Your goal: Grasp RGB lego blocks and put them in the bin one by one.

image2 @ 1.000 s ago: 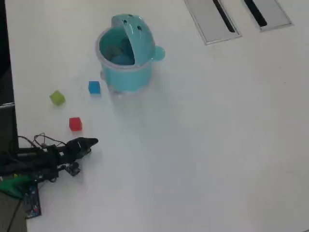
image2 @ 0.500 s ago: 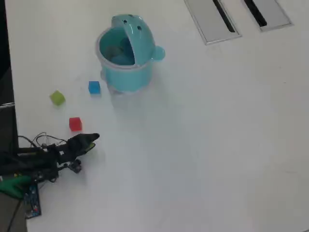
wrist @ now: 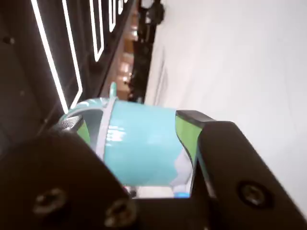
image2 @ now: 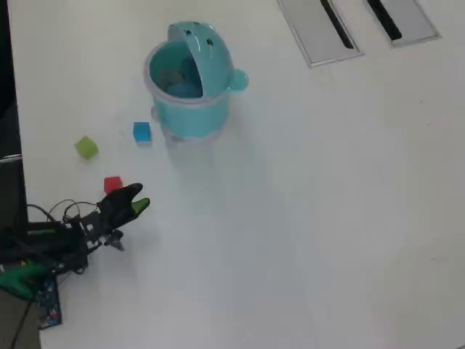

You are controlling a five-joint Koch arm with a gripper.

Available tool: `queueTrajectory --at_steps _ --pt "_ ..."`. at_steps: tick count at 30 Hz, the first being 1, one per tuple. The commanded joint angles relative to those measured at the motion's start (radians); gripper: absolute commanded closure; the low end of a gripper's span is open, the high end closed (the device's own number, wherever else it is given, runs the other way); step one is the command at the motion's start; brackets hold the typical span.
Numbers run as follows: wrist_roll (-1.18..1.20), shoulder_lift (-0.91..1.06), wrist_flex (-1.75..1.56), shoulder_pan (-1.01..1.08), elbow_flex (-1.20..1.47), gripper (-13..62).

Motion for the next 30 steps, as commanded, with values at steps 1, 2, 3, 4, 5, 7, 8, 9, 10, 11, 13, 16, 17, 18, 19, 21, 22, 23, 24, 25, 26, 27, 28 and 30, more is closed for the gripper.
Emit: queueTrajectory --at_steps 1,2,3,4,5,7,8,9,10,11,13,16,17,18,19,21,22,23,24,25,26,27,28,30 --pt "-0.025 0.069 -0.152 0.002 0.052 16.6" --pt "-0.026 0.069 -0.153 -0.005 0.043 16.6" --pt "-0.025 0.069 -0.160 -0.017 0.035 16.7" --pt "-0.026 0.071 -0.189 -0.032 0.031 16.7" --pt "-0.035 0.071 -0.218 -0.049 0.029 16.8" --pt "-0.120 0.071 -0.290 -0.106 0.028 17.1" --pt "-0.198 0.071 -0.324 -0.140 0.028 17.1" --pt "-0.265 0.071 -0.341 -0.170 0.028 17.1" --pt "-0.319 0.071 -0.348 -0.204 0.028 17.1" --pt "-0.377 0.071 -0.351 -0.238 0.028 17.1" --pt "-0.459 0.071 -0.357 -0.295 0.020 17.1" --pt "-0.561 0.071 -0.357 -0.345 0.006 17.1" --pt "-0.597 0.071 -0.354 -0.357 0.006 17.1" --pt "-0.652 0.072 -0.353 -0.364 0.006 17.1" --pt "-0.716 0.072 -0.348 -0.365 0.006 17.1" --pt "-0.884 0.071 -0.334 -0.359 0.008 17.1" --pt "-0.956 0.071 -0.334 -0.353 0.005 17.1" --pt "-0.992 0.071 -0.328 -0.345 -0.003 17.1" --pt "-1.005 0.071 -0.304 -0.344 -0.014 17.1" --pt "-1.031 0.071 -0.275 -0.337 -0.017 17.1" --pt "-1.063 0.071 -0.264 -0.337 -0.015 17.0" --pt "-1.106 0.071 -0.241 -0.344 -0.009 16.9" --pt "-1.158 0.071 -0.225 -0.350 -0.005 16.7" --pt "-1.213 0.071 -0.190 -0.357 0.006 16.1"
